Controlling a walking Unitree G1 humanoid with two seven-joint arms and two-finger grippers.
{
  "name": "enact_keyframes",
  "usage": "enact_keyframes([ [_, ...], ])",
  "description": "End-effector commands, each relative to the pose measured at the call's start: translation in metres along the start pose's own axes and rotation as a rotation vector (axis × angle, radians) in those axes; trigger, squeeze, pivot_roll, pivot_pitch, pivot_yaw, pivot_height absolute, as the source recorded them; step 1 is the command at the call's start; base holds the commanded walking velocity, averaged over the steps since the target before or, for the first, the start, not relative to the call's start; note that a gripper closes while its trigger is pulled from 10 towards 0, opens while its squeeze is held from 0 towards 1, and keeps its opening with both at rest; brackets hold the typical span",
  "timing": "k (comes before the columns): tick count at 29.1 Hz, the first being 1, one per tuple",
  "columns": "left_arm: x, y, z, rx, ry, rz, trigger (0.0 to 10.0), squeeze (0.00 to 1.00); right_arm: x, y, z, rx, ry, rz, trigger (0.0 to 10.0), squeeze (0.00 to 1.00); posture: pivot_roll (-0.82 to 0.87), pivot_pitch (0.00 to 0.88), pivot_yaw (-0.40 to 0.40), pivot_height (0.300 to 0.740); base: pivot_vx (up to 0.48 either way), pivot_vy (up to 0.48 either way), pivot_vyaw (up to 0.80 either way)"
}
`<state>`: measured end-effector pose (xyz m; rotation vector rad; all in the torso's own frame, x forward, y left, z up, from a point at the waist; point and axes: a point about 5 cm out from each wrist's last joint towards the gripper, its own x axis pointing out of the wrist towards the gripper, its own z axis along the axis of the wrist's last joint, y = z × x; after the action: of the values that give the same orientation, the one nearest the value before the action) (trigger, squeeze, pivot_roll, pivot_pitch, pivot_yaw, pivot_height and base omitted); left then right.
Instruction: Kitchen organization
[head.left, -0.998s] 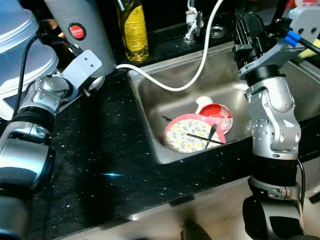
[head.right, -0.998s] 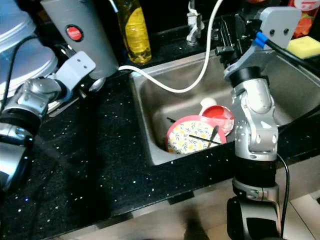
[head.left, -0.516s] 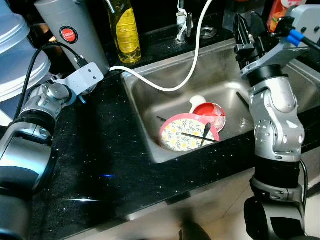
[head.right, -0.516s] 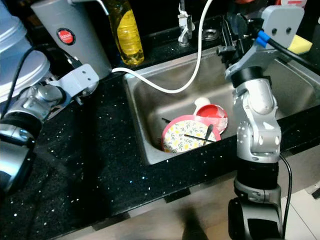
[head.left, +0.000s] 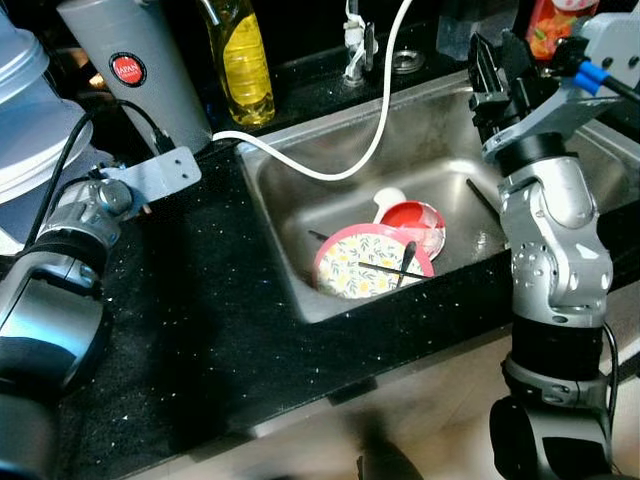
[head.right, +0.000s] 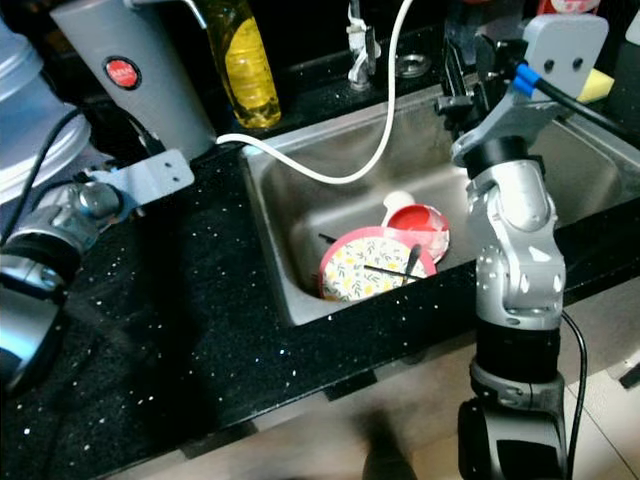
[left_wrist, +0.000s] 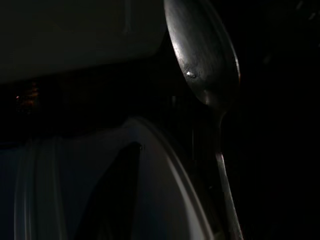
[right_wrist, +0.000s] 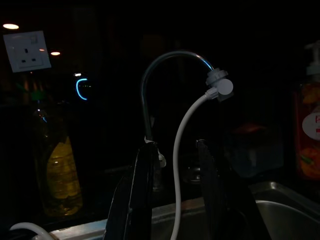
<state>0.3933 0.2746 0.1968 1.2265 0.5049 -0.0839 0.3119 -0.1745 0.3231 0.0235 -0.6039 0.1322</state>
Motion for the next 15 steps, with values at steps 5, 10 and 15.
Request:
enact_keyframes([
  [5, 0.000, -0.027, -0.041, -0.016, 0.145, -0.088, 5.1, 0.00, -0.001, 0.004, 0.005, 0.004, -0.009, 0.020, 10.0, 0.00, -0.22, 0.144, 0.130, 0.740, 0.000, 0.000, 0.00],
  [10, 0.001, -0.040, -0.046, -0.046, 0.157, -0.125, 0.0, 0.00, 0.001, 0.003, 0.008, -0.002, -0.015, 0.023, 10.0, 0.00, -0.24, 0.144, 0.132, 0.740, 0.000, 0.000, 0.00],
  [15, 0.002, -0.042, -0.046, -0.066, 0.155, -0.130, 0.0, 0.00, 0.001, 0.001, 0.009, -0.005, -0.014, 0.016, 10.0, 0.00, -0.24, 0.143, 0.131, 0.740, 0.000, 0.000, 0.00],
])
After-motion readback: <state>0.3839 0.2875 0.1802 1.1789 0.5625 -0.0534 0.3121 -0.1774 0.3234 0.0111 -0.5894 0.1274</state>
